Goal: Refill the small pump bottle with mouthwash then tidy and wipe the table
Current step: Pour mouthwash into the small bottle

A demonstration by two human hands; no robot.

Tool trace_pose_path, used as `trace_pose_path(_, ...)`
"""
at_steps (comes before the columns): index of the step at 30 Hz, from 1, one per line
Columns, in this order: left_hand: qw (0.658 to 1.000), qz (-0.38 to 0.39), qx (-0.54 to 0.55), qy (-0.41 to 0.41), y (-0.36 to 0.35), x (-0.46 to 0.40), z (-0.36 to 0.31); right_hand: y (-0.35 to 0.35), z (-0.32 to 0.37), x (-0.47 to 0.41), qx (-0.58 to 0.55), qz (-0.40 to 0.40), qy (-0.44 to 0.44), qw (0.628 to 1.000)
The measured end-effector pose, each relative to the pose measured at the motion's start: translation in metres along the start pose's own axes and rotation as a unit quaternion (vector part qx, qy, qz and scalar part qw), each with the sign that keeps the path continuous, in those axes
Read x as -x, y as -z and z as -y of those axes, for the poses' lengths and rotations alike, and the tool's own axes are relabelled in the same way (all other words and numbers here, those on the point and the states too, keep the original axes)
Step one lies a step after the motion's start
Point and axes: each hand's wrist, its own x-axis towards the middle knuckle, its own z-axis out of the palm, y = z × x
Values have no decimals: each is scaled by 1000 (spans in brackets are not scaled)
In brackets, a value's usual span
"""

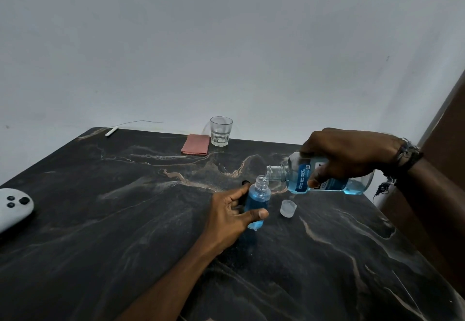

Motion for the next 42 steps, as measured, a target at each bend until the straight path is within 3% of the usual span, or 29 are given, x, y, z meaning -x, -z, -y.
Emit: trace_pose_path(42, 1000, 1, 3, -10, 1, 1, -1, -5, -5, -3, -16, -17, 28, 999)
